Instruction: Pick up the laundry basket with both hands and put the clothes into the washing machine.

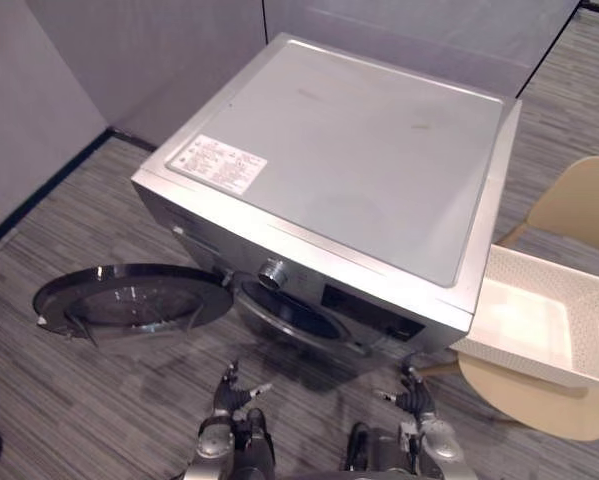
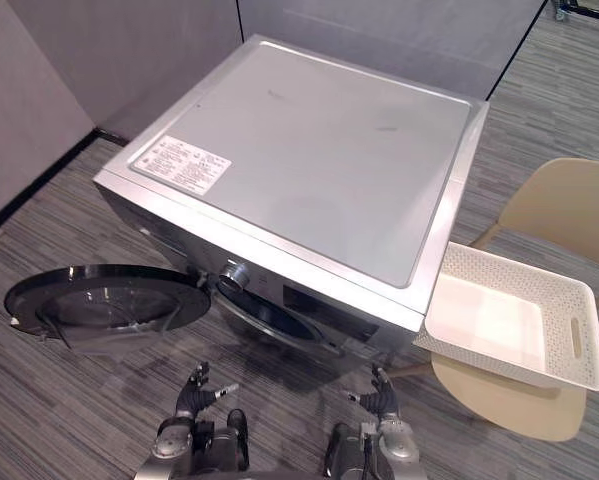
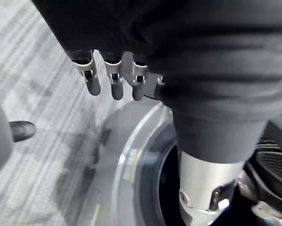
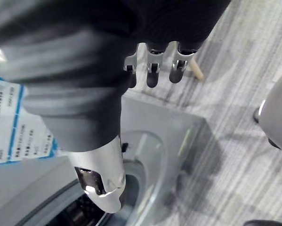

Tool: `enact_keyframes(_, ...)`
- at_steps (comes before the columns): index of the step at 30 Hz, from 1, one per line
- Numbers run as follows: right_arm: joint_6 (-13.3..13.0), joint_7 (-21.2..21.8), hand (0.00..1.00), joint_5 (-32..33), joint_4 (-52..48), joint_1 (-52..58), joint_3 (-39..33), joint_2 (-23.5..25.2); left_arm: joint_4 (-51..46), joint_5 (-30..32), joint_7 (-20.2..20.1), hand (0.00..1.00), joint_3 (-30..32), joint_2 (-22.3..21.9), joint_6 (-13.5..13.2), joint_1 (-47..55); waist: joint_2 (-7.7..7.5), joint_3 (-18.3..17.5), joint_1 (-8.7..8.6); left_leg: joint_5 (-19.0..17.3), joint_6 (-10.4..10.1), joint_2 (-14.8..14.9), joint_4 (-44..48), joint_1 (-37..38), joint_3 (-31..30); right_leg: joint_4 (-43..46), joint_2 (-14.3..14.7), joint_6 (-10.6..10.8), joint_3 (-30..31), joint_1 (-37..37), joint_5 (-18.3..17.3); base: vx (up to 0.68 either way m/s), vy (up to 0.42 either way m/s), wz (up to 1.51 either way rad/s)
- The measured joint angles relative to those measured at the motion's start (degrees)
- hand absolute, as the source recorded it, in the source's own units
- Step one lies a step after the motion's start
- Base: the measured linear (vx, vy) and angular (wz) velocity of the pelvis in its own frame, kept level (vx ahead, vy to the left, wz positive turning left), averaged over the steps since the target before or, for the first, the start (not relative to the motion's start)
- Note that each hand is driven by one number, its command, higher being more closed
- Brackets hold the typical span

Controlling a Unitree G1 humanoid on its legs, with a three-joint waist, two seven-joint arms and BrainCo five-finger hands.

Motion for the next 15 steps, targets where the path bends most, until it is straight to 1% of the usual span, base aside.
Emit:
enact_keyframes(2,0.09,0.06,0.00,0.00,1.55,-0.18,-0.03,-0.04,1.80,0.10,-0.05,0.00,0.01,0.50,0.48,0.65,0.33,-0.38,-0.02,1.06,0.09,-0.59,-3.15,3.42,-0.13,-3.34,0.65,0.32,-0.45,3.59,1.38,0.08,0.055,0.09)
enact_keyframes(4,0.10,0.12,0.00,0.00,2.15,-0.13,-0.02,-0.11,2.70,0.11,-0.07,0.00,0.02,0.91,0.53,0.83,0.19,-0.73,-0.02,2.30,0.10,-0.90,-4.96,5.11,-0.46,-5.79,0.70,0.69,-1.11,5.97,2.28,0.04,0.040,0.13)
enact_keyframes(5,0.10,0.14,0.00,0.01,2.49,-0.22,-0.02,-0.21,3.02,0.12,-0.07,0.00,0.03,1.06,0.53,0.88,0.28,-0.78,0.01,2.35,0.17,-1.19,-5.44,5.60,-0.62,-6.71,0.88,0.75,-1.47,6.84,2.70,0.01,0.038,0.18)
enact_keyframes(6,0.12,0.16,0.00,0.02,3.11,-0.40,0.00,-0.26,3.56,0.22,-0.06,0.00,0.04,1.19,0.52,0.87,0.15,-1.04,0.01,3.02,0.48,-1.45,-6.05,5.79,-0.83,-7.65,0.97,0.75,-1.71,7.33,3.40,-0.01,0.038,0.14)
enact_keyframes(9,0.20,0.08,0.00,0.09,4.75,-1.24,-0.02,-0.53,4.07,0.72,-0.08,0.00,-0.06,1.12,0.53,0.53,0.00,-1.05,-0.30,4.00,0.67,-2.39,-5.28,4.12,-2.94,-9.26,0.83,1.02,-3.51,8.08,4.72,-0.05,0.033,0.33)
enact_keyframes(11,0.23,-0.01,0.00,0.12,5.63,-1.75,-0.02,-0.62,4.07,0.69,-0.04,0.00,-0.05,1.19,0.52,-0.21,-0.33,-0.78,-0.21,3.99,0.66,-2.69,-3.01,2.23,-3.96,-9.12,0.47,0.99,-4.32,7.82,4.95,-0.11,0.056,0.29)
enact_keyframes(12,0.37,-0.13,0.00,0.11,6.49,-2.49,-0.02,-0.66,4.05,0.69,-0.01,0.00,-0.07,1.20,0.50,-0.52,-0.51,-0.69,0.13,3.99,0.66,-2.65,-1.70,1.04,-4.17,-8.79,-0.24,0.90,-4.31,6.77,5.20,-0.15,0.035,0.05)
enact_keyframes(13,0.43,-0.23,0.00,0.11,6.44,-3.32,-0.05,-0.73,4.08,0.69,-0.01,0.00,-0.17,1.18,0.53,-0.51,-0.72,-0.59,-0.04,3.86,0.60,-2.64,-0.46,0.14,-5.21,-7.88,-1.04,0.82,-4.01,5.64,5.27,-0.15,0.021,-0.11)
enact_keyframes(14,0.41,-0.27,0.00,0.11,6.44,-3.72,-0.15,-0.82,4.09,0.70,-0.04,0.00,-0.21,1.11,0.54,-0.56,-1.02,-0.29,0.09,2.62,1.29,-2.69,1.41,-0.19,-5.60,-7.33,-1.71,0.77,-3.56,5.15,5.35,-0.10,0.020,-0.33)
enact_keyframes(15,0.42,-0.31,0.00,0.11,6.35,-4.22,-0.41,-0.80,3.90,0.69,-0.06,0.00,-0.02,0.98,0.44,-0.24,-1.53,0.30,0.03,-0.31,1.83,-2.33,6.15,-0.92,-6.56,-6.22,-2.20,0.87,-2.15,4.53,5.58,-0.07,0.076,-0.59)
